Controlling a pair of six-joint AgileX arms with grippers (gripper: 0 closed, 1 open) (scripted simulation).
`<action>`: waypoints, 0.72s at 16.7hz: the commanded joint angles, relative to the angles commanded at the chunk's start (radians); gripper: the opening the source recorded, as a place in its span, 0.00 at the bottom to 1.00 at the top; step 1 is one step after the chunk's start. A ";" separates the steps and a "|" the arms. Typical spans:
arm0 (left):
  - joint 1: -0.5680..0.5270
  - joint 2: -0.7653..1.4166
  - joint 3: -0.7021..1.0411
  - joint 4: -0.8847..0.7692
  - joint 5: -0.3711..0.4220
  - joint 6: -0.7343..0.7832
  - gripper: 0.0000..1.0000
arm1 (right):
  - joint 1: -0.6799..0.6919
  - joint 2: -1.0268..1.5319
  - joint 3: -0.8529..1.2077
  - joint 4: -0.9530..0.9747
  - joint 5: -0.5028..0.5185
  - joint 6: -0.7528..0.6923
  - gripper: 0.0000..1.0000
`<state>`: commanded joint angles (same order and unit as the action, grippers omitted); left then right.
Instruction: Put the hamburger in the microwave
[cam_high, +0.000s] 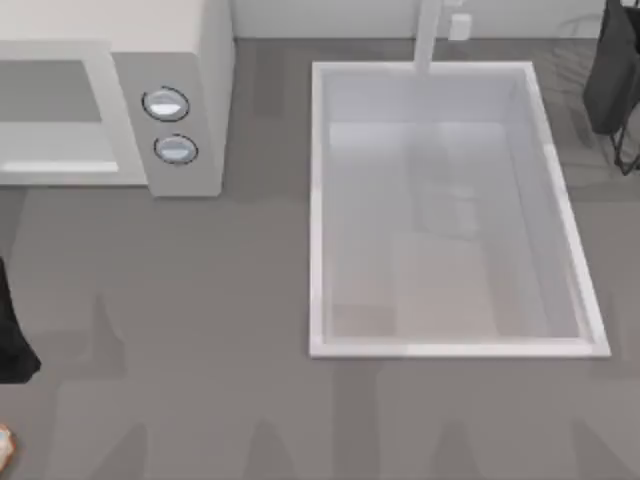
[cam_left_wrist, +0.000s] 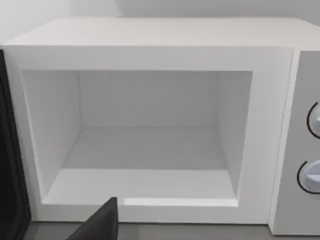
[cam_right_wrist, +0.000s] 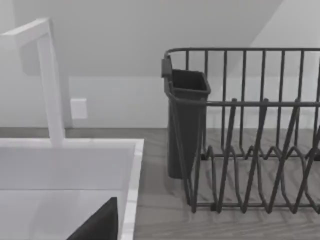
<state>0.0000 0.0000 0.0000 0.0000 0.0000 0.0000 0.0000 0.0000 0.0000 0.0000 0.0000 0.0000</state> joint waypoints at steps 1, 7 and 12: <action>0.000 0.000 0.000 0.000 0.000 0.000 1.00 | 0.000 0.000 0.000 0.000 0.000 0.000 1.00; 0.013 0.156 0.090 -0.124 0.004 0.075 1.00 | 0.000 0.000 0.000 0.000 0.000 0.000 1.00; 0.053 0.494 0.277 -0.371 0.000 0.230 1.00 | 0.000 0.000 0.000 0.000 0.000 0.000 1.00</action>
<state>0.0528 0.4941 0.2767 -0.3711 0.0001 0.2295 0.0000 0.0000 0.0000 0.0000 0.0000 0.0000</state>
